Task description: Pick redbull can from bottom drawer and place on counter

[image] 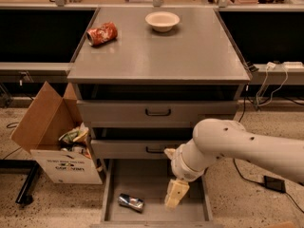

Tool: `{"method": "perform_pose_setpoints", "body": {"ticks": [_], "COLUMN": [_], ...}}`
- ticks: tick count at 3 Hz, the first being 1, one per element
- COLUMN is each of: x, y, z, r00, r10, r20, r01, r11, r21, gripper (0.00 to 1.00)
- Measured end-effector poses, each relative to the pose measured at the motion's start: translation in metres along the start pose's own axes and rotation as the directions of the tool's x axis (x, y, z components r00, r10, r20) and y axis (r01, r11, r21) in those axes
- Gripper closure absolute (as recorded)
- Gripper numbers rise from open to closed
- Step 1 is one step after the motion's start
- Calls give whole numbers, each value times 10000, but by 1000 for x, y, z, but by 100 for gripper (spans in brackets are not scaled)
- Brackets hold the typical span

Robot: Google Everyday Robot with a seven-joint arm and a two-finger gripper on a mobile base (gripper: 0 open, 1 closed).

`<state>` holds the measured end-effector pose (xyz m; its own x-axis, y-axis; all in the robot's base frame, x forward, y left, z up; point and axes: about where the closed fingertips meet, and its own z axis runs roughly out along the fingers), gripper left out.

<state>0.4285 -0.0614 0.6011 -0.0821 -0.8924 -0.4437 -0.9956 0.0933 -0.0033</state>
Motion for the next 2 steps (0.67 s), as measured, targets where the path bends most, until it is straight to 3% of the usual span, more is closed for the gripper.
{"method": "perform_pose_setpoints", "body": {"ticks": [1,2], "x": [3,-1], "y": [-1,-8], "z": [13,62], "r00": [9999,9980], "r10": [18,-442], "r20": [132,452], "r01": [-16,469], "r11": [9998,9972], "r21": [-201,-586], "gripper": [0,0]}}
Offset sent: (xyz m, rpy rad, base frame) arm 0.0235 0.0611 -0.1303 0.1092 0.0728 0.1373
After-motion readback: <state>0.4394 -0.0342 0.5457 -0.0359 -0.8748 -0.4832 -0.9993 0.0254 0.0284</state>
